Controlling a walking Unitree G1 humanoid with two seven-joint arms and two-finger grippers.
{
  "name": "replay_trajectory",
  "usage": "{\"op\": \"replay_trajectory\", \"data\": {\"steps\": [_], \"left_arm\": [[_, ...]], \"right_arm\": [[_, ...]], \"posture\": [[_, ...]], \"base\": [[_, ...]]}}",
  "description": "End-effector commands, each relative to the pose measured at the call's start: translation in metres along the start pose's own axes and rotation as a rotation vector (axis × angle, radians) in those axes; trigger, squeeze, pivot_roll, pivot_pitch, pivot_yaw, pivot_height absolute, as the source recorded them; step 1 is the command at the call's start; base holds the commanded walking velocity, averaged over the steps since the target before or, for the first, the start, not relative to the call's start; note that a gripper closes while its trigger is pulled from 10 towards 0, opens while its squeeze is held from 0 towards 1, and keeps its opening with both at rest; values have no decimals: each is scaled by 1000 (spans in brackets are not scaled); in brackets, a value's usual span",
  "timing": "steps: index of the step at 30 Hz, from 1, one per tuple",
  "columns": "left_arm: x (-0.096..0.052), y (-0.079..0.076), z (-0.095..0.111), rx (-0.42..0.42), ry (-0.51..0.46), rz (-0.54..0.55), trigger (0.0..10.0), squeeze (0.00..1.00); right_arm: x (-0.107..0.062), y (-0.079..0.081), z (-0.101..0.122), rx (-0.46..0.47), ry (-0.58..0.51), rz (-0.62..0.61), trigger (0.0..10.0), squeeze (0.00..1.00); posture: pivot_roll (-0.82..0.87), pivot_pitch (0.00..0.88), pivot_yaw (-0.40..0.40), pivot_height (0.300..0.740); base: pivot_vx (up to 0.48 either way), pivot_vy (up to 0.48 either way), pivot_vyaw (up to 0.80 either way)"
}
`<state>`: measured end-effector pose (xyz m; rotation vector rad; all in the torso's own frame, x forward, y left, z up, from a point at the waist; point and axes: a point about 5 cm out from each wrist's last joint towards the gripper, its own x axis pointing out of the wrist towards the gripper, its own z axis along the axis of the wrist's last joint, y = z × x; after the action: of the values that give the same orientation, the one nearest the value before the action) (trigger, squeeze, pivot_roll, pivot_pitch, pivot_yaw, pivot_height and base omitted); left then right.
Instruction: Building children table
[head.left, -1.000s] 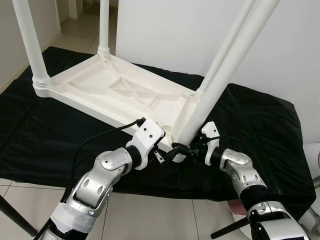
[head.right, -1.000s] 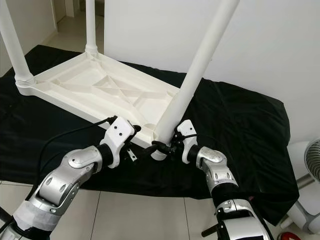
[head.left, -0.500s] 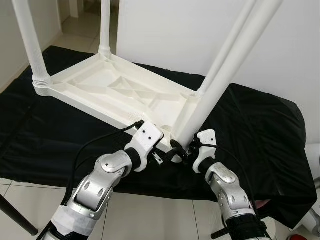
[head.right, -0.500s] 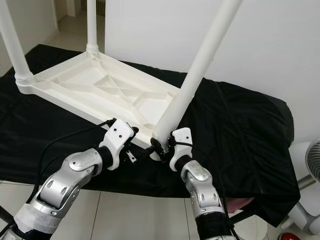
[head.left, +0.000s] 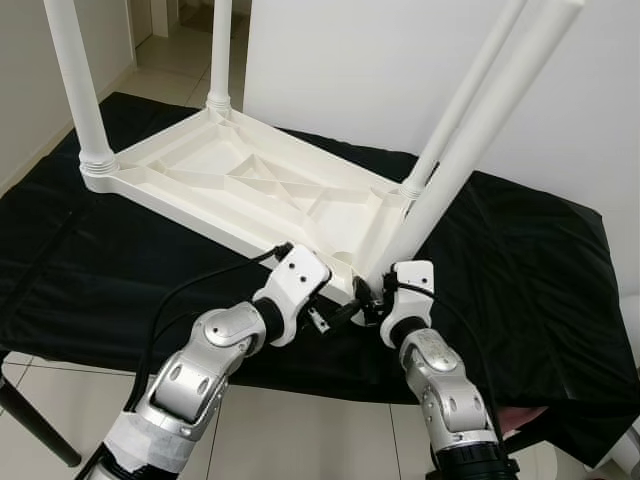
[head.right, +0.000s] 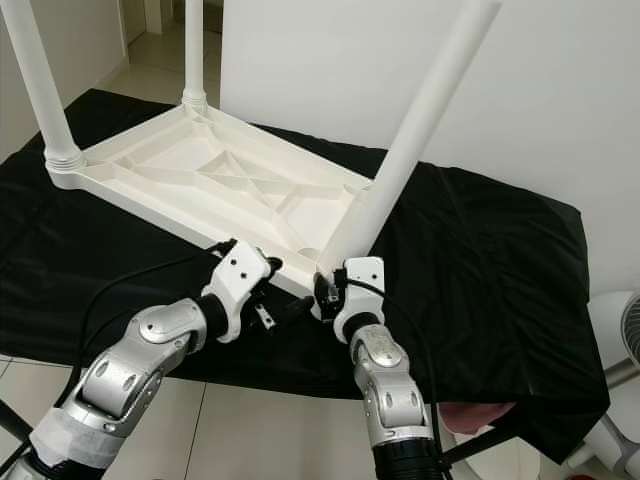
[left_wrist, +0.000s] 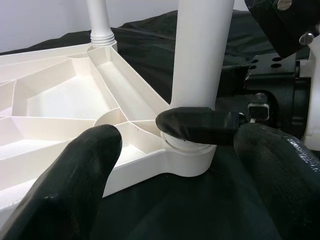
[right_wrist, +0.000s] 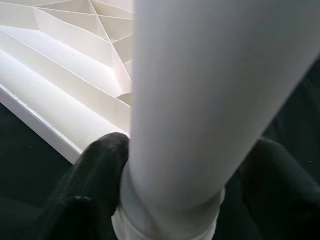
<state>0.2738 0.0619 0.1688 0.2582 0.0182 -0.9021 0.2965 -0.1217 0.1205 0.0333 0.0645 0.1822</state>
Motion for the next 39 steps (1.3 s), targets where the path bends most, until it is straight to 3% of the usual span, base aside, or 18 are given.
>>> {"op": "replay_trajectory", "data": {"steps": [1, 5, 10, 11, 12, 18, 32, 34, 36, 37, 39], "left_arm": [[2, -3, 0, 0, -3, -1, 10000, 0], [2, -3, 0, 0, -5, 2, 10000, 0], [2, -4, 1, 0, -7, 6, 10000, 0], [2, -4, 1, 1, -7, 6, 10000, 0], [2, -3, 1, 1, -9, 8, 10000, 0], [2, -1, 2, 7, -11, 8, 10000, 0], [5, 2, 6, 16, -21, 3, 10000, 0], [5, 1, 6, 11, -21, 6, 10000, 0], [5, 1, 5, 9, -20, 7, 10000, 0], [5, 1, 5, 9, -20, 7, 10000, 0], [5, 1, 5, 9, -21, 7, 10000, 0]], "right_arm": [[-4, -16, -6, 8, 18, -26, 10000, 1000], [-2, -19, -5, 39, 5, 43, 10000, 1000], [-1, -22, -6, -30, 3, 171, 10000, 1000], [-1, -22, -6, -31, 4, 174, 10000, 0], [2, -27, -3, -46, -8, 241, 10000, 0], [12, -36, 4, -111, -45, 374, 10000, 0], [40, -31, 8, -187, -9, 571, 10000, 0], [44, -29, 6, -181, -3, 593, 3647, 0], [44, -28, 6, -177, -1, 603, 3647, 0], [45, -27, 5, -168, -1, 616, 0, 0], [46, -25, 3, -166, 4, 631, 0, 0]], "posture": [[69, 0, -209, 740], [69, 0, -209, 740], [78, 0, -212, 740], [78, 0, -212, 740], [82, 0, -213, 740], [88, 0, -205, 740], [90, 0, -186, 740], [90, 0, -186, 740], [90, 0, -186, 740], [90, 0, -186, 740], [90, 0, -186, 740]], "base": [[0, 0, 0], [0, 0, 0], [0, 0, 0], [0, 0, 0], [0, 0, 0], [0, 0, 0], [0, 0, 0], [0, 0, 0], [0, 0, 0], [0, 0, 0], [0, 0, 0]]}}
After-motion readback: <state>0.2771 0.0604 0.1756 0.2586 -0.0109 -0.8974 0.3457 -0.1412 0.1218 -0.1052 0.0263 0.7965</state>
